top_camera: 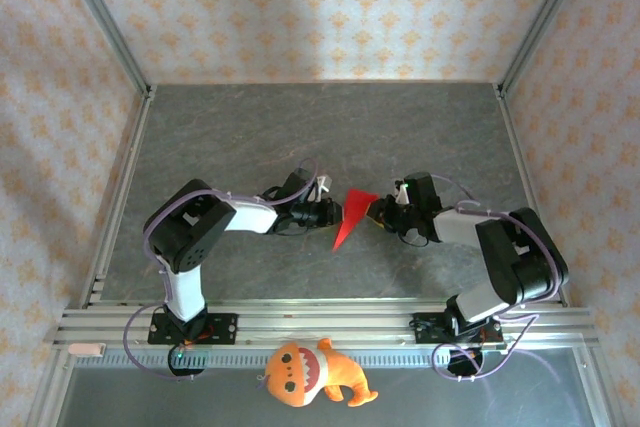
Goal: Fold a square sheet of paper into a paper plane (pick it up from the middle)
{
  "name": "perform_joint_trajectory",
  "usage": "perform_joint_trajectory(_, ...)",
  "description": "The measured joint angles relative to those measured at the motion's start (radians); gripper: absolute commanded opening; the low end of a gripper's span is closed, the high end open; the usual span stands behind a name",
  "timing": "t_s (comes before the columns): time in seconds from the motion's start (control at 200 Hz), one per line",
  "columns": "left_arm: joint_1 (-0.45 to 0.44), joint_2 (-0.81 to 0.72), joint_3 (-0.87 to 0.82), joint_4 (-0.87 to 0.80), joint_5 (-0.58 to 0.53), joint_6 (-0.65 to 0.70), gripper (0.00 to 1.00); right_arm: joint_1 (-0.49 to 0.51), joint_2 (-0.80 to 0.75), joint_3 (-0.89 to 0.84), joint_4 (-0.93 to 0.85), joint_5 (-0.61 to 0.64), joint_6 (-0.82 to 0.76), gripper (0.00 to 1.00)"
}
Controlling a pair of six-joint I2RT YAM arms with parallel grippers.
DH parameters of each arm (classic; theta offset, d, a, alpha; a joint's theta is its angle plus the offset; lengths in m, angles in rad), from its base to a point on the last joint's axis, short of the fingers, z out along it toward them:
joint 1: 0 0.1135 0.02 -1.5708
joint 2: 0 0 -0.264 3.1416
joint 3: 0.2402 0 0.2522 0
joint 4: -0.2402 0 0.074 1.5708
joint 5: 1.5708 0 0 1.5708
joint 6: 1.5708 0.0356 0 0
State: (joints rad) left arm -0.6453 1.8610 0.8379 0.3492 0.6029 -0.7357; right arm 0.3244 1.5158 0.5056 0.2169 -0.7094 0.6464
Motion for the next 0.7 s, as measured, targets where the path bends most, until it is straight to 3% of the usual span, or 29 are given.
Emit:
perform_joint_trajectory(0.545,0.000,0.047,0.012,0.092,0.115,-0.001,0.21,-0.007,0.042,0.022,-0.024,-0.026,-0.004,0.19)
perform_joint_trajectory(0.701,0.000,0.048,0.011,0.120,0.131,0.002,0.07,-0.008,0.041,0.022,-0.024,-0.028,-0.004,0.22)
